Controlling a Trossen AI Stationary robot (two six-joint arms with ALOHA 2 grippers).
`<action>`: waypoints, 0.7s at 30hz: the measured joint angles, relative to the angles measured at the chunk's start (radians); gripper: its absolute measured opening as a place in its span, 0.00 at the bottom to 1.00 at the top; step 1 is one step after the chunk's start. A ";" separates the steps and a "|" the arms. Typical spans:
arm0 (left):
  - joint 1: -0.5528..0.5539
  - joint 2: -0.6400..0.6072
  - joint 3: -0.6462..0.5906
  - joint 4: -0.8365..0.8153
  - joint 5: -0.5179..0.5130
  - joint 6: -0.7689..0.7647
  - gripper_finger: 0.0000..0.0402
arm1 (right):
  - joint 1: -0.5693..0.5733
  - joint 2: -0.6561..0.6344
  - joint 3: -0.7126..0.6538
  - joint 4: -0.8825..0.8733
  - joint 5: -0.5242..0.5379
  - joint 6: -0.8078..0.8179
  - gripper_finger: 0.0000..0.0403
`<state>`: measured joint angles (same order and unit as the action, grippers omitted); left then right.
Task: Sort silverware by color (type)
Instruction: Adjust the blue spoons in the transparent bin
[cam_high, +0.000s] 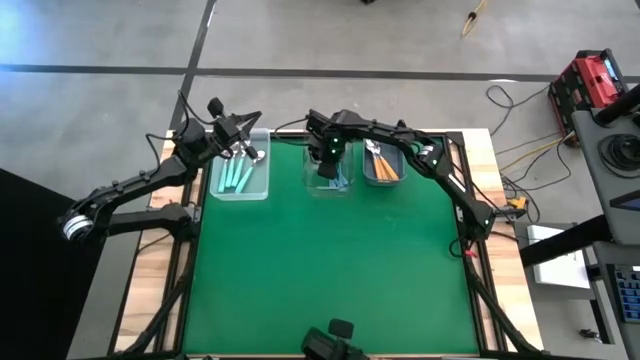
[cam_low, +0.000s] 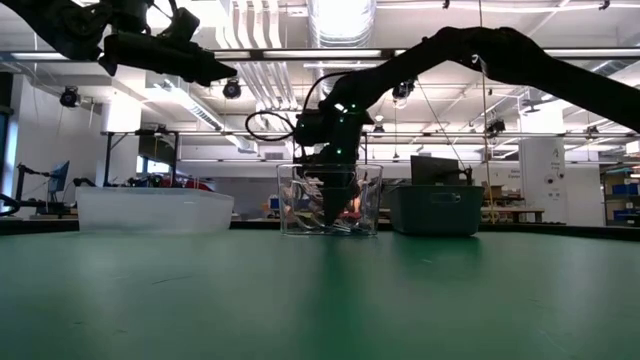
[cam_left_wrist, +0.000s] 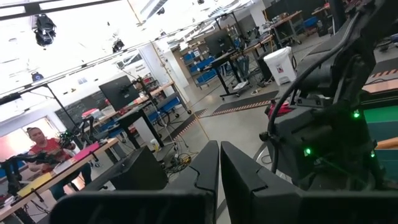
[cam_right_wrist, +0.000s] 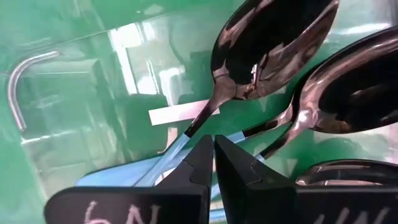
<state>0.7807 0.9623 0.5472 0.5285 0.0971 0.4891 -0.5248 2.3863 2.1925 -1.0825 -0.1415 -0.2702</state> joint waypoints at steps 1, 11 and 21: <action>0.000 0.000 0.000 0.001 0.000 0.000 0.00 | 0.001 0.000 0.001 0.000 -0.001 0.009 0.02; 0.000 0.000 0.000 0.002 0.000 0.000 0.00 | 0.004 -0.001 0.000 0.041 -0.070 0.066 0.02; 0.000 0.000 0.000 0.002 0.000 0.000 0.00 | -0.002 -0.002 0.005 0.110 0.018 0.138 0.02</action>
<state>0.7807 0.9623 0.5472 0.5301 0.0971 0.4892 -0.5268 2.3844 2.1971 -0.9728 -0.1234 -0.1327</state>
